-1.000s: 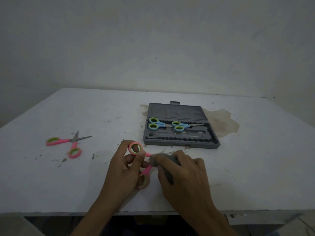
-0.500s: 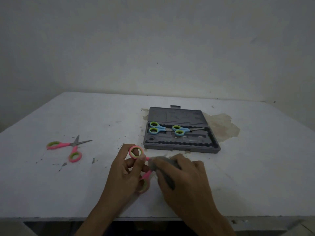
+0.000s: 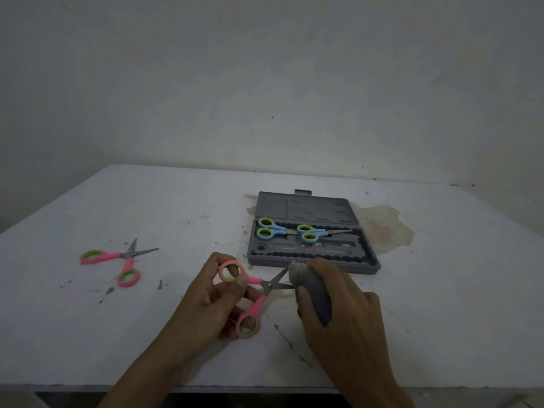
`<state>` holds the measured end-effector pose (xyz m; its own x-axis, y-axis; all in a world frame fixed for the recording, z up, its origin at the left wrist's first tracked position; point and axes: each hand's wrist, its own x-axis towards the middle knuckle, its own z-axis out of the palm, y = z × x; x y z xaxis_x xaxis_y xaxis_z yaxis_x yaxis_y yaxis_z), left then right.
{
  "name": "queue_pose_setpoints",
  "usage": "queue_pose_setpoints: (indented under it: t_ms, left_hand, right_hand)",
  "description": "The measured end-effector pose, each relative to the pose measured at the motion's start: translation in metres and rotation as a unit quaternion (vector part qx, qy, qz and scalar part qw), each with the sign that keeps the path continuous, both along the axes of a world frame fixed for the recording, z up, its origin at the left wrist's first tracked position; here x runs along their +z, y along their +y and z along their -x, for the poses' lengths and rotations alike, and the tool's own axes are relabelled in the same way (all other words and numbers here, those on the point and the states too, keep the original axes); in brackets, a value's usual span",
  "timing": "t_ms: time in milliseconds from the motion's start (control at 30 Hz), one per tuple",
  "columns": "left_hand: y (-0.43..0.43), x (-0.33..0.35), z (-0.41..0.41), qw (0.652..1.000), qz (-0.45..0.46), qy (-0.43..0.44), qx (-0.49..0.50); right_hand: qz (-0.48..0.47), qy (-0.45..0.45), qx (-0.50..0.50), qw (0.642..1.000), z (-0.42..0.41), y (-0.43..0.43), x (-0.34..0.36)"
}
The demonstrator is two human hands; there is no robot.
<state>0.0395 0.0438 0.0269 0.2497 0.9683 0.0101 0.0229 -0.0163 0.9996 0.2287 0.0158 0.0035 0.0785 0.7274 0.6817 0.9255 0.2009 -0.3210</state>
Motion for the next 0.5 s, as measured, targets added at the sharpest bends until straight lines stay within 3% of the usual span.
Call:
queue_pose_setpoints:
  t_ms: [200,500]
  left_hand:
    - [0.003,0.008,0.005,0.999,0.005,0.035,-0.014]
    - [-0.003,0.001,0.003,0.992,-0.069,0.105,0.015]
  right_hand:
    - [0.031,-0.028,0.044,0.998,0.005,-0.006,-0.004]
    - [0.042,-0.036,0.103,0.993,0.018,-0.003,0.002]
